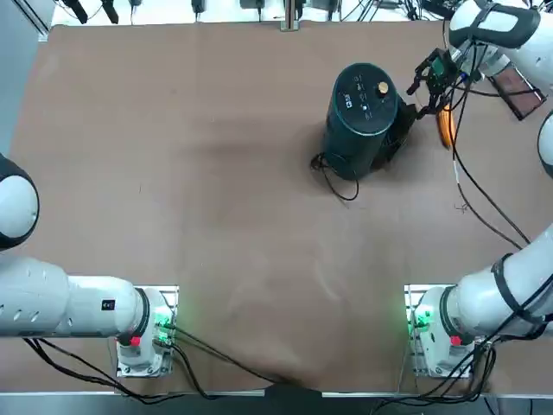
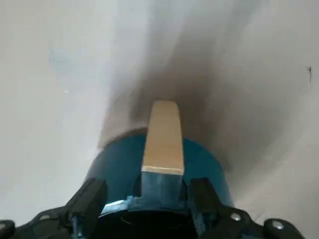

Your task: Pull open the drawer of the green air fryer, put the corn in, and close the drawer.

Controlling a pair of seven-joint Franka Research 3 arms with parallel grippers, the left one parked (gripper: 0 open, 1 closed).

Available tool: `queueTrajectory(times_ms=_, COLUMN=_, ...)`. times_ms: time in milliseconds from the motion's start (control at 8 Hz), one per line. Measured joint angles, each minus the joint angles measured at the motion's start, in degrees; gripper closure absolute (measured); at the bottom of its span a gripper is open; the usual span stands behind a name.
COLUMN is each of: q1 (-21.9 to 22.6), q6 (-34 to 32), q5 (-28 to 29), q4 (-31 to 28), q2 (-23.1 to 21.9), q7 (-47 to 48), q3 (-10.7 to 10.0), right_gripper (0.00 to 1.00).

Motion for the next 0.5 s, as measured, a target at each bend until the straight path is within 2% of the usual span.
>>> queueTrajectory(times_ms=250, q1=-0.67, q6=-3.50, q5=-6.90, q4=3.26, q2=-0.05, q7=-1.89, q3=-0.02, right_gripper=0.00)
queueTrajectory(times_ms=500, q1=-2.36, q6=-4.91, q5=-11.84, q4=4.49, q2=-0.05, q7=-11.65, q3=-0.09, right_gripper=0.00)
